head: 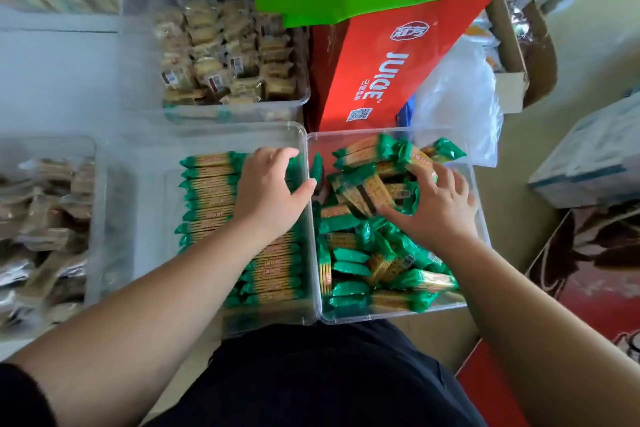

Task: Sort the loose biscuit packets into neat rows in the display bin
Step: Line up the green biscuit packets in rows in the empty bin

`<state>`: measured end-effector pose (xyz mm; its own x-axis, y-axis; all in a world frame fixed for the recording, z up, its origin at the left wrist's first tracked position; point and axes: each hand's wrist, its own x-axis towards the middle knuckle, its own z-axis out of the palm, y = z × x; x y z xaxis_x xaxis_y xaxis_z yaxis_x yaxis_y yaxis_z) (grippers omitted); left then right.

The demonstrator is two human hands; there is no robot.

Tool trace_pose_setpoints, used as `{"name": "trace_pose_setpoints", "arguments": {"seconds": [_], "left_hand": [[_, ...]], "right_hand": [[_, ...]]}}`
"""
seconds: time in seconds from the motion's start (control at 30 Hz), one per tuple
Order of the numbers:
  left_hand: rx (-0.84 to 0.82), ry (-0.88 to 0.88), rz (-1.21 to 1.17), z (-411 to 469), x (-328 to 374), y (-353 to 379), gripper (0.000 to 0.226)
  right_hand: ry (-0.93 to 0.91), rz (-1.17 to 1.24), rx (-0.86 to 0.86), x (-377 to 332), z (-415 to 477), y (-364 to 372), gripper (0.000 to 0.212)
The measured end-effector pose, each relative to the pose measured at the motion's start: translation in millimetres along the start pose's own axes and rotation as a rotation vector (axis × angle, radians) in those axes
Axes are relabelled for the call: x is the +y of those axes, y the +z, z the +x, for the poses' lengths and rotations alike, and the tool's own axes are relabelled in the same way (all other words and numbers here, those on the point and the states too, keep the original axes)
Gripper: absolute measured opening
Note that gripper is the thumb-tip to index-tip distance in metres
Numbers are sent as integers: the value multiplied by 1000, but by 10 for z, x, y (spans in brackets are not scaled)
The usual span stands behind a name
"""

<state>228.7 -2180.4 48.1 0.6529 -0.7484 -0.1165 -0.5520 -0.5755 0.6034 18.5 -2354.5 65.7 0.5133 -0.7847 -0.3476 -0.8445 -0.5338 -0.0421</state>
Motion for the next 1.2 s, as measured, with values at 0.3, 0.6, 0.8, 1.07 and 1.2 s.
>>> {"name": "trace_pose_setpoints", "arguments": {"seconds": [0.3,0.6,0.8,1.07,1.2], "left_hand": [[-130,459,342,-86,263,133,70],[-218,342,451,-145,449,319,28],[32,302,85,-259,466,118,17],[-61,102,-168,-582,470,12,10],[-87,65,-167,-701,450,5,21]], "right_hand": [[-138,246,-31,353,-15,-16,78],[-452,257,0,668,-187,-46,89],[-610,20,-268,673,-431,-125,90],[-629,10,-216,550,-572,106,63],[-589,-134,-201,421,-644,151,62]]}}
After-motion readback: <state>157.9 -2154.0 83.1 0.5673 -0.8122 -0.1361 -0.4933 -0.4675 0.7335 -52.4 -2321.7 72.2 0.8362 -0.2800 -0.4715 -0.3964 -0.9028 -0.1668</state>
